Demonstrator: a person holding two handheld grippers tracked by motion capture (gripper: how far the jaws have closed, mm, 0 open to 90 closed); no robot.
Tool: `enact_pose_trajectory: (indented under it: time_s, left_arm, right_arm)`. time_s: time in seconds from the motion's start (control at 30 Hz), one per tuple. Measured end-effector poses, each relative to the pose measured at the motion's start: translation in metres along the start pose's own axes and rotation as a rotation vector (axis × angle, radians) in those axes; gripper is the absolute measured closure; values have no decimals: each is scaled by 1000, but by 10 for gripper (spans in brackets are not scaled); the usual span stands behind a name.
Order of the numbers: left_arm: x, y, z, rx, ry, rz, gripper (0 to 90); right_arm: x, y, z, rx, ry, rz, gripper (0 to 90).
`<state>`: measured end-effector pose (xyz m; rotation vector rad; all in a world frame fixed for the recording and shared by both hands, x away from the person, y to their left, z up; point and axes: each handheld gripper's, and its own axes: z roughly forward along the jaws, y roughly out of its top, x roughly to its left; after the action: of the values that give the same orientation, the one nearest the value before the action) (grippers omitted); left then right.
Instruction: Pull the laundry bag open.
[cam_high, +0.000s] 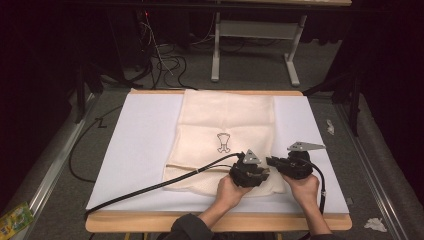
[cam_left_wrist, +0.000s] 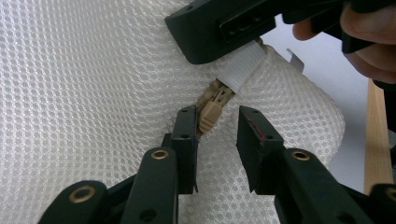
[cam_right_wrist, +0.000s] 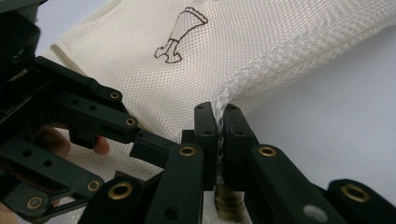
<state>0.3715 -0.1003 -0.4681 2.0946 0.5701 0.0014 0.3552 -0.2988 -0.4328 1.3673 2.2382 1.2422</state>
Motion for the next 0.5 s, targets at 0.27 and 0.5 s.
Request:
enact_pose_trajectory:
  time_s: [0.27,0.5]
  left_arm:
    - [-1,0,-3,-6,-20,20,710]
    - [-3,1,-3,-25,-16,20,756]
  right_arm:
    - [-4,-3,-1,7,1,17,875]
    - [-3,-2,-1,12,1,11,875]
